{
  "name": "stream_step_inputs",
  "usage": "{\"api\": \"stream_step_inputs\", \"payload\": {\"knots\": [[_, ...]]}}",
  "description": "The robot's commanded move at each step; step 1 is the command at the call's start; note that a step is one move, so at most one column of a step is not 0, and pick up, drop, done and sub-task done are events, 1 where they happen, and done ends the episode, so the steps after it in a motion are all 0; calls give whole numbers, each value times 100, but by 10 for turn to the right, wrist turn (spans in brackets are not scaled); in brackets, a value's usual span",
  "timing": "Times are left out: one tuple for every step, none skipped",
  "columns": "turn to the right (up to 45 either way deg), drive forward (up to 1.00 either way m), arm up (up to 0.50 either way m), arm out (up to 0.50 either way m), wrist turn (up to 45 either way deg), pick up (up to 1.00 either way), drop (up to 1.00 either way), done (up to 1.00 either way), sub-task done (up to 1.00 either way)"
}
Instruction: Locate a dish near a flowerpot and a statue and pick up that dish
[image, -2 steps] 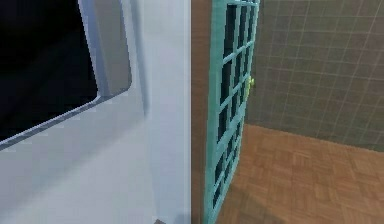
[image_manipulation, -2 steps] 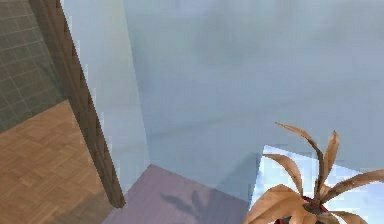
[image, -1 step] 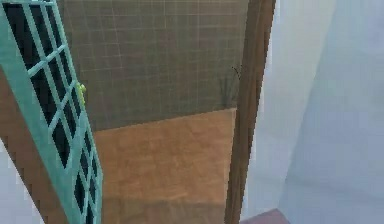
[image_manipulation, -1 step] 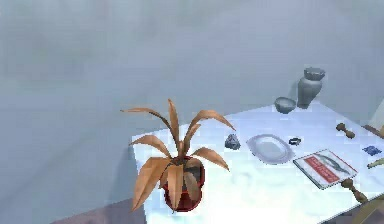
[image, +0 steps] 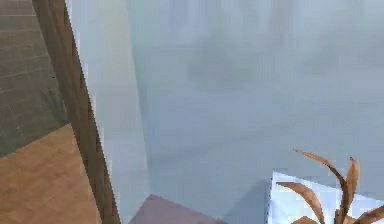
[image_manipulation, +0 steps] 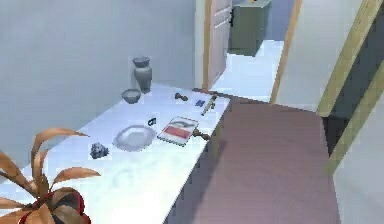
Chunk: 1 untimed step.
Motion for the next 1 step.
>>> {"api": "stream_step_inputs", "payload": {"knots": [[-450, 0, 0, 0, 0, 0, 0, 0, 0]]}}
